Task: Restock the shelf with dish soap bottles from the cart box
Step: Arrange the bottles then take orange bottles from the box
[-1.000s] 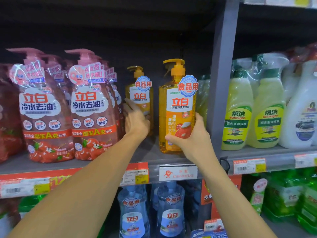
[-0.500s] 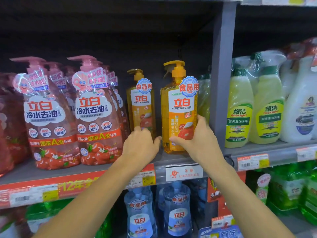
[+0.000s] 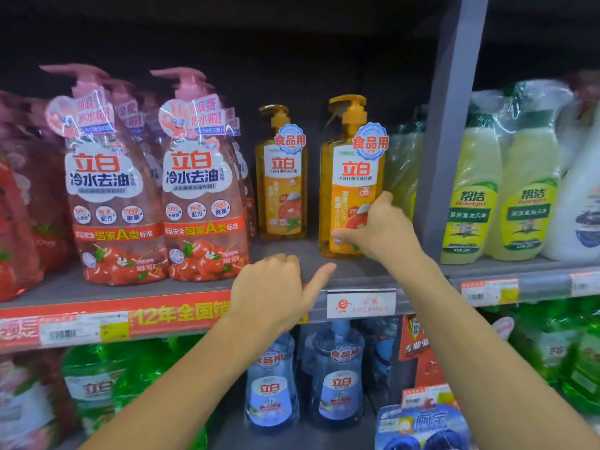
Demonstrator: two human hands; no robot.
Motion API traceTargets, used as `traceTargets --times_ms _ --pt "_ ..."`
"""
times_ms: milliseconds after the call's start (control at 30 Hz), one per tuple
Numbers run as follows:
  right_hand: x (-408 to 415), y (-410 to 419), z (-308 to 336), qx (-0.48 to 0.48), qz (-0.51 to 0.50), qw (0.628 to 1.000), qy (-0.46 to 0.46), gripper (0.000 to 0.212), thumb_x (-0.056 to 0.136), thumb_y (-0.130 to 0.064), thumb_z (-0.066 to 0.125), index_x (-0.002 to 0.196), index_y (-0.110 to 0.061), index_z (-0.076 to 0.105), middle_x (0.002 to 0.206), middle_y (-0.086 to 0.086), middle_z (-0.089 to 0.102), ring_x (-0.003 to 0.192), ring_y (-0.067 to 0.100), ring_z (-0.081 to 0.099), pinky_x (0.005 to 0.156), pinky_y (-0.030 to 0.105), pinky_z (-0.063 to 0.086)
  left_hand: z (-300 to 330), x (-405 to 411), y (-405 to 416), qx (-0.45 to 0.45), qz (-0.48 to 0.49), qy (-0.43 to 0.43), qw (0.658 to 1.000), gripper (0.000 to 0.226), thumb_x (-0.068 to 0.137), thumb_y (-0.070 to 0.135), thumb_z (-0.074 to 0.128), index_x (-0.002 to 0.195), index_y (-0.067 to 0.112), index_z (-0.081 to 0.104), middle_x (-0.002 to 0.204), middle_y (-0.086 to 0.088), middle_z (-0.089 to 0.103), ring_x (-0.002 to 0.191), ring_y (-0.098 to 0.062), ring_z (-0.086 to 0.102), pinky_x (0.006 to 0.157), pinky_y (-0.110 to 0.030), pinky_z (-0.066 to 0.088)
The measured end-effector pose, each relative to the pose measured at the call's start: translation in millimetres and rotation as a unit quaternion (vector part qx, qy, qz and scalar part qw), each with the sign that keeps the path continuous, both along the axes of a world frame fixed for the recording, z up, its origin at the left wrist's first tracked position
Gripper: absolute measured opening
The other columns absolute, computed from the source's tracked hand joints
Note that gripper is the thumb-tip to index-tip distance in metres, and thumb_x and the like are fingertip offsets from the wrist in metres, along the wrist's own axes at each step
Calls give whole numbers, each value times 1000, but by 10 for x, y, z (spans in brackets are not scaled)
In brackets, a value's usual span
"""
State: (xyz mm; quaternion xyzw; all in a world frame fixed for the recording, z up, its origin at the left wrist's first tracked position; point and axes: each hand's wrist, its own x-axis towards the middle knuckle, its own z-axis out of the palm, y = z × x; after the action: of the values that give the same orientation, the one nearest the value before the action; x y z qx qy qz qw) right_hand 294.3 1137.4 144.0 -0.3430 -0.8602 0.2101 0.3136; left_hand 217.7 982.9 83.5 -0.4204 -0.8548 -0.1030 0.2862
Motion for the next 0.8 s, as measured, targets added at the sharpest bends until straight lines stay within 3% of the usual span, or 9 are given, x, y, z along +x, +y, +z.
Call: traceTargets --times_ms 200,300,500,667,800 --pt "-339 210 96 -54 -23 998 -29 88 76 -43 84 138 -11 30 137 11 52 125 32 54 97 45 51 -23 4 15 5 -15 19 1000 61 90 74 15 80 22 44 92 0 64 85 -20 63 60 -30 32" --pt "-455 291 122 -76 -34 996 -20 90 74 -40 87 140 -11 33 138 11 52 126 33 54 100 46 50 -53 -4 33 3 -12 38 999 67 89 75 14 84 21 54 93 0 64 86 -21 64 60 -29 31" --pt "-647 390 92 -73 -33 997 -6 93 74 -40 87 142 -10 32 140 13 52 128 34 53 101 45 47 -69 -36 20 25 -22 56 998 75 88 76 12 86 18 60 90 -2 64 82 -22 64 58 -30 31" --pt "-753 409 82 -86 -29 996 3 93 72 -38 89 141 -11 32 138 13 54 127 34 54 101 44 47 -104 -47 -3 32 -12 55 998 79 86 75 10 75 17 63 75 -2 65 65 -24 64 51 -28 28" --pt "-789 450 28 -80 -32 996 -5 96 74 -38 87 144 -11 28 139 14 53 127 35 54 99 44 46 -92 -43 19 34 -13 63 997 79 85 75 5 79 19 60 80 -1 64 69 -23 64 53 -29 29"
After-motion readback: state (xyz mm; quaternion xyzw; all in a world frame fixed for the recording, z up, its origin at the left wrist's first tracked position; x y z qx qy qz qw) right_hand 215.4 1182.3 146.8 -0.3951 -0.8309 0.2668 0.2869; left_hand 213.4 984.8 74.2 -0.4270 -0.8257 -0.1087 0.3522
